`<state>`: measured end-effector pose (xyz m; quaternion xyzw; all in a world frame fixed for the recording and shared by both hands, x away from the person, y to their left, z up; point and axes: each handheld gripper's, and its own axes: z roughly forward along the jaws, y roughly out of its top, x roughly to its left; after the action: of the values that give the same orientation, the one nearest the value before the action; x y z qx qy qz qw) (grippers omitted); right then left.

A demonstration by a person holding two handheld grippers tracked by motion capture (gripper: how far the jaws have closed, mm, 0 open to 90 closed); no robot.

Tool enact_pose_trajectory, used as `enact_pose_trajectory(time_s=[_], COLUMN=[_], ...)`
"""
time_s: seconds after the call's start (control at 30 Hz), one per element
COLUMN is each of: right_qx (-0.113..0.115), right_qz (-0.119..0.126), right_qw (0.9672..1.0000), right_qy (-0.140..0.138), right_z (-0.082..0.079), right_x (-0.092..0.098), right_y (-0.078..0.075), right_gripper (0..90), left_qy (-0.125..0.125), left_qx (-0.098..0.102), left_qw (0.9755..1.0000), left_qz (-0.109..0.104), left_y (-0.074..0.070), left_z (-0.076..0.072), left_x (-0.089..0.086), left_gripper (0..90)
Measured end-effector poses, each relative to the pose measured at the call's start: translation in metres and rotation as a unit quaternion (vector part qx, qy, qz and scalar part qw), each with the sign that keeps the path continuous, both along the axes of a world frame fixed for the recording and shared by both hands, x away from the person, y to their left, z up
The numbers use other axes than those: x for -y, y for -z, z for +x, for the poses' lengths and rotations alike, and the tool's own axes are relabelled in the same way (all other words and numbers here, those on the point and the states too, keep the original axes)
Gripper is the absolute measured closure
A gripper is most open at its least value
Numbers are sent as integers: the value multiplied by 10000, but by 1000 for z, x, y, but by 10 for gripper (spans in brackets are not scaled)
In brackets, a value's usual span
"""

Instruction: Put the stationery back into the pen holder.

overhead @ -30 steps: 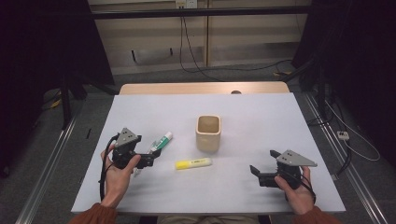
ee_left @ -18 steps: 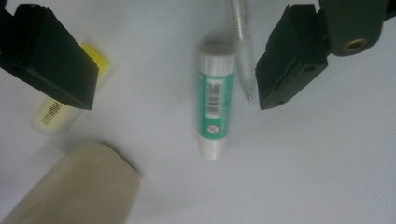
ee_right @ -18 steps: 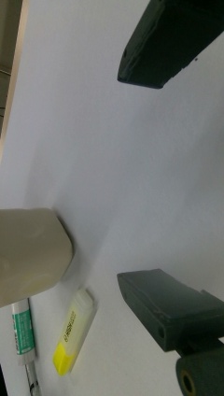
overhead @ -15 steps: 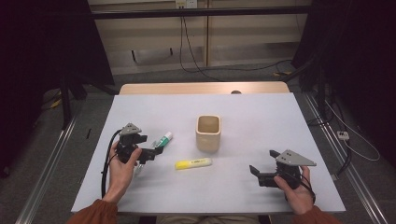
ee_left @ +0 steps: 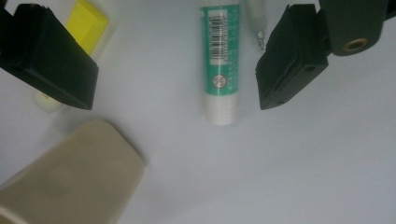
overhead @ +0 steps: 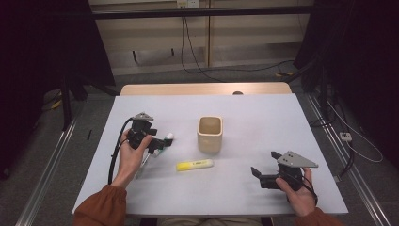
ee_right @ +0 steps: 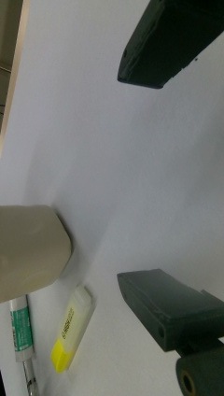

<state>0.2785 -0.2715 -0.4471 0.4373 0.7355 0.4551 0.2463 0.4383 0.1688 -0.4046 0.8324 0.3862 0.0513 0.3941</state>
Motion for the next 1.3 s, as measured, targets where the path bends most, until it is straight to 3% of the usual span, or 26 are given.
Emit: enact_pose_trajectory(time_s=[0.27,0.4,0.5,0.57,0.7,0.77,0.83,0.93,1.2,1.27,1.3], right_qx=[-15,-6,2,2,-2,-3,1,-8,-25,-46,-46], right_qz=[-4,-7,-5,-3,-7,-10,-10,-18,-26,-35,-36], right_qw=[10000,10000,10000,10000,10000,10000,10000,10000,10000,10000,10000], right_qy=[-4,-12,-21,-23,-30,-28,-32,-43,-63,-75,-78], right_z=[0,0,0,0,0,0,0,0,-1,0,0], right_x=[0,0,0,0,0,0,0,0,-1,-1,-1], right_y=[0,0,0,0,0,0,0,0,0,0,0], right_gripper=[46,46,46,45,46,45,46,46,46,46,46], left_qy=[60,33,45,140,85,20,-59,57,114,113,202], left_qx=[-108,-19,-183,-242,-417,-572,-540,-555,-667,-602,-662], left_qw=[9995,9973,9973,9960,9925,9925,9909,9890,9864,9854,9840], left_qz=[279,727,703,850,1146,1084,1234,1371,1498,1587,1642], left_y=[5,4,5,6,12,16,18,21,27,27,27], left_z=[15,23,30,35,40,41,42,42,42,41,42], left_x=[9,14,17,19,24,24,26,28,35,38,39], left_gripper=[114,119,134,161,234,251,285,282,407,436,437])
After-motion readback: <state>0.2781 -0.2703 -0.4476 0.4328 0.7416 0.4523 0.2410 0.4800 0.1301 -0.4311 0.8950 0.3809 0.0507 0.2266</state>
